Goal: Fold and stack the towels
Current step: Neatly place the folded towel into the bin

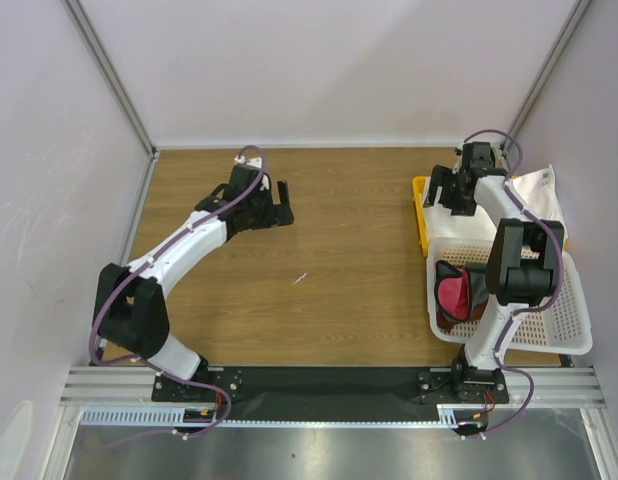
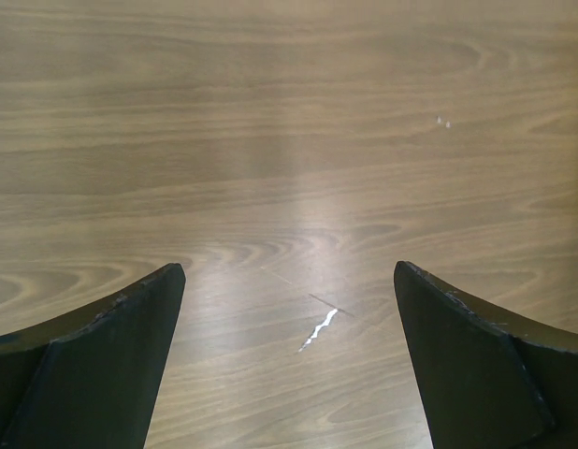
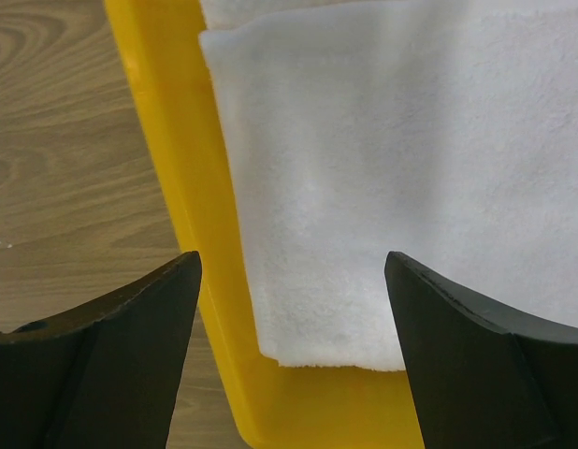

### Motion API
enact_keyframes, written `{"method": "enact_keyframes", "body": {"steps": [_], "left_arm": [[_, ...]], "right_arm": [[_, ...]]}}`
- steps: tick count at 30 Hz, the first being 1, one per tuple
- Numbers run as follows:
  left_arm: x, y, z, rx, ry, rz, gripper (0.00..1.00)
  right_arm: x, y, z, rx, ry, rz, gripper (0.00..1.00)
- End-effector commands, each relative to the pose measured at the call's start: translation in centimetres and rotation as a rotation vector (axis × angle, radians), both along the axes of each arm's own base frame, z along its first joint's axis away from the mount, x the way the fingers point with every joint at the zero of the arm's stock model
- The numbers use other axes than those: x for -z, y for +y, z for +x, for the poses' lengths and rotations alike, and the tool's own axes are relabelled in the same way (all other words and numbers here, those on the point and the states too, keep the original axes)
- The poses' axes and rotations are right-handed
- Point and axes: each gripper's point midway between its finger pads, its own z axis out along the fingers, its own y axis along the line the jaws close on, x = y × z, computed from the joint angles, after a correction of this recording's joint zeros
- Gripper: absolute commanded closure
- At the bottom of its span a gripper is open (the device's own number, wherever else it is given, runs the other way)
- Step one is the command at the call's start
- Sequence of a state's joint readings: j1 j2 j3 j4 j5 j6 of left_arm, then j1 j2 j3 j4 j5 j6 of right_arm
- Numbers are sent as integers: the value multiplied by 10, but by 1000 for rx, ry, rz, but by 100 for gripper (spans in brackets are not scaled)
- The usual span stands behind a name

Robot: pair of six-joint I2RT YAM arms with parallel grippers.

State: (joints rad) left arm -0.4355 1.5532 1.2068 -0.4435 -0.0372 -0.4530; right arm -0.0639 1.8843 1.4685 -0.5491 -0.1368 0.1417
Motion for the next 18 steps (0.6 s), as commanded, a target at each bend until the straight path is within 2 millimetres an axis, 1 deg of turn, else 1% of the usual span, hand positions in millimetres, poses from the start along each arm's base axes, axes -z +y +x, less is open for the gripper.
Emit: {"method": "enact_keyframes", "body": {"steps": [1,3,5,6,7,8,9,10,11,12,13,14,15,16,17,18], "left_arm": [[-43,9,2,-25,-102,-81,1],[-47,16,1,-35,-112,-76,0],[-49,19,0,-31,-105,-94,0],[-52,23,1,-38,-106,-101,0],[-58,25,1,-38,-120,-110,0],[-60,27,0,-36,-122,-118,0],[-63,31,2,-41,-133,-121,0],[-66,33,2,-37,-142,-124,0],[-68,33,1,-28,-141,-132,0],[-71,38,3,-31,-148,-133,0],[-71,40,3,-32,-144,-133,0],[-68,42,0,-32,-123,-127,0],[-70,46,0,-43,-118,-129,0],[-69,48,-1,-45,-111,-131,0],[-72,50,-4,-49,-114,-133,0],[-69,52,-8,-53,-107,-134,0]], "right_arm": [[7,-10,6,69,3,-23,14],[1,-11,7,84,-7,-23,13],[-15,-9,7,87,-23,-10,11],[-29,-8,10,88,-52,-3,7],[-48,-7,8,100,-81,3,4],[-59,-7,7,105,-98,5,1],[-77,-8,7,114,-131,2,0],[-86,-12,2,143,-137,-11,0],[-112,-15,-5,161,-187,-18,0],[-122,-17,-11,181,-200,-25,0],[-125,-25,-23,225,-189,-53,0],[-146,-26,-35,274,-227,-31,0],[-149,-28,-48,302,-215,-30,0],[-145,-30,-62,334,-199,-24,0],[-161,-32,-77,386,-236,1,0],[-160,-35,-92,421,-229,6,0]]}}
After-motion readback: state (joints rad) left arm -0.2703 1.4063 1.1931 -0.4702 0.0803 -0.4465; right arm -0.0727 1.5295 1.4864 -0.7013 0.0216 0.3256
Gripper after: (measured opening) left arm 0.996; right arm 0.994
